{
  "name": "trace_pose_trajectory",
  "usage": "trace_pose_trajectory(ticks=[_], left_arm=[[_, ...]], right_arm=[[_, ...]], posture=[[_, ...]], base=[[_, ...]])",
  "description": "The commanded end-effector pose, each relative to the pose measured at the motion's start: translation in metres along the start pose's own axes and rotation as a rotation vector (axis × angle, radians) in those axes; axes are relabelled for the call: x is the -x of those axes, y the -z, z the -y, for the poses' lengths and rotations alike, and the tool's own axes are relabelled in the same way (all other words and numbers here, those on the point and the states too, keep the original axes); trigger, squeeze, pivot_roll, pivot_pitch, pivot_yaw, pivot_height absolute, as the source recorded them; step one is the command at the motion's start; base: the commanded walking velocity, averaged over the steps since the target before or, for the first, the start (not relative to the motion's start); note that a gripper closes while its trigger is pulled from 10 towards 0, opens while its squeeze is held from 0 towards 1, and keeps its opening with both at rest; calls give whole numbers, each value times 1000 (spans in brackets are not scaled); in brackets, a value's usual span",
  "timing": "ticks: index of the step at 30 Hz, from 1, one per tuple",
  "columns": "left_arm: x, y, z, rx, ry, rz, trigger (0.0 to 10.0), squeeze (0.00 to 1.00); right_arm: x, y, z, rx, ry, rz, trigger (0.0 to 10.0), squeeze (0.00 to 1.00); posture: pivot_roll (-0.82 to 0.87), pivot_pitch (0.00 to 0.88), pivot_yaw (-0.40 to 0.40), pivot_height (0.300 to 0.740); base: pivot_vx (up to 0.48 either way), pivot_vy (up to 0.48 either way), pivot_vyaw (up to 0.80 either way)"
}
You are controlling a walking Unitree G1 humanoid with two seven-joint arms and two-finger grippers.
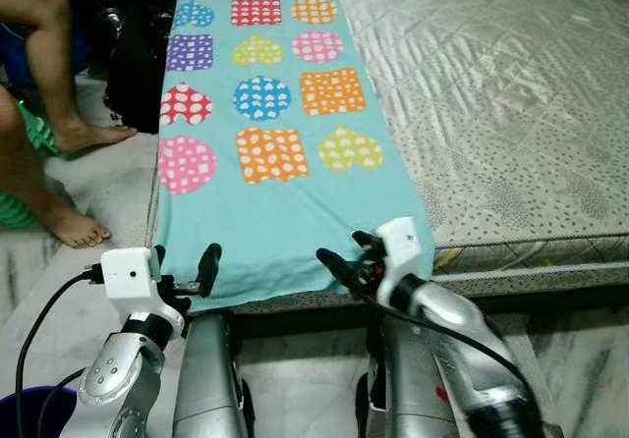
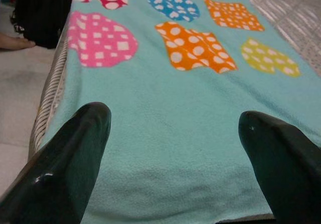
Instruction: Clean up the room
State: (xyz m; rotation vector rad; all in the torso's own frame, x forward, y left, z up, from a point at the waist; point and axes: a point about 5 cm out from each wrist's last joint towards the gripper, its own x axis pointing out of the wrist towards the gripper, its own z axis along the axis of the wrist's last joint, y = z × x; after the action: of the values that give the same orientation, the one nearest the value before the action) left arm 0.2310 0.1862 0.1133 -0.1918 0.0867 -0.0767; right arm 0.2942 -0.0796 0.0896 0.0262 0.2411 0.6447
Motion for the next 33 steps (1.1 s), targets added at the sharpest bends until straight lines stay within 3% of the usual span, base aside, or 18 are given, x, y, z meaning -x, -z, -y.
trace_pose_trajectory(ticks=[1, 4, 10, 14, 15, 17, 18, 19, 20, 21, 23, 32, 33], left_arm=[[2, 2, -1, 0, -3, -13, 10000, 0], [3, 2, 2, 3, -1, -13, 10000, 0], [6, 0, 0, -1, -12, -11, 10000, 0], [7, 0, -1, -4, -17, -12, 10000, 0], [7, 0, -1, -5, -19, -12, 10000, 0], [7, 0, -1, -4, -21, -12, 10000, 0], [7, 0, -1, -4, -22, -11, 10000, 0], [7, 0, -1, -4, -23, -11, 10000, 0], [7, 0, -1, -4, -23, -10, 10000, 0], [7, 0, -1, -4, -23, -10, 10000, 0], [6, 0, -1, -1, -25, -9, 10000, 0], [8, 0, -6, -4, -37, -8, 10000, 0], [8, 0, -6, -4, -40, -8, 10000, 0]], right_arm=[[-3, 5, 0, 8, 18, -23, 10000, 1000], [-23, 10, -8, 42, 19, -65, 10000, 1000], [-38, 15, -9, 122, 40, -114, 10000, 1000], [-40, 20, -1, 225, 76, -160, 10000, 1000], [-36, 25, 9, 261, 111, -199, 10000, 969], [-30, 28, 22, 280, 157, -231, 10000, 616], [-28, 29, 27, 284, 174, -240, 10000, 576], [-23, 30, 39, 305, 208, -256, 10000, 451], [-21, 30, 42, 314, 218, -261, 10000, 388], [-21, 30, 42, 314, 218, -261, 10000, 388], [-8, 30, 61, 343, 259, -274, 10000, 310], [25, 34, 89, 397, 283, -296, 10000, 275], [36, 36, 94, 406, 284, -307, 10000, 267]], posture=[[68, 193, 6, 545], [89, 202, -1, 545], [102, 207, -4, 545], [103, 208, -6, 545], [103, 208, -6, 545], [103, 208, -6, 545], [103, 208, -6, 545], [99, 208, -10, 545], [99, 208, -10, 545], [99, 208, -10, 545], [97, 206, -11, 545], [89, 201, -18, 545], [86, 201, -19, 545]], base=[[0, 0, 0], [0, 0, 0], [0, 0, 0], [0, 0, 0], [0, 0, 0], [0, 0, 0], [0, 0, 0], [0, 0, 0], [0, 0, 0], [0, 0, 0], [0, 0, 0], [0, 0, 0], [0, 0, 0]])
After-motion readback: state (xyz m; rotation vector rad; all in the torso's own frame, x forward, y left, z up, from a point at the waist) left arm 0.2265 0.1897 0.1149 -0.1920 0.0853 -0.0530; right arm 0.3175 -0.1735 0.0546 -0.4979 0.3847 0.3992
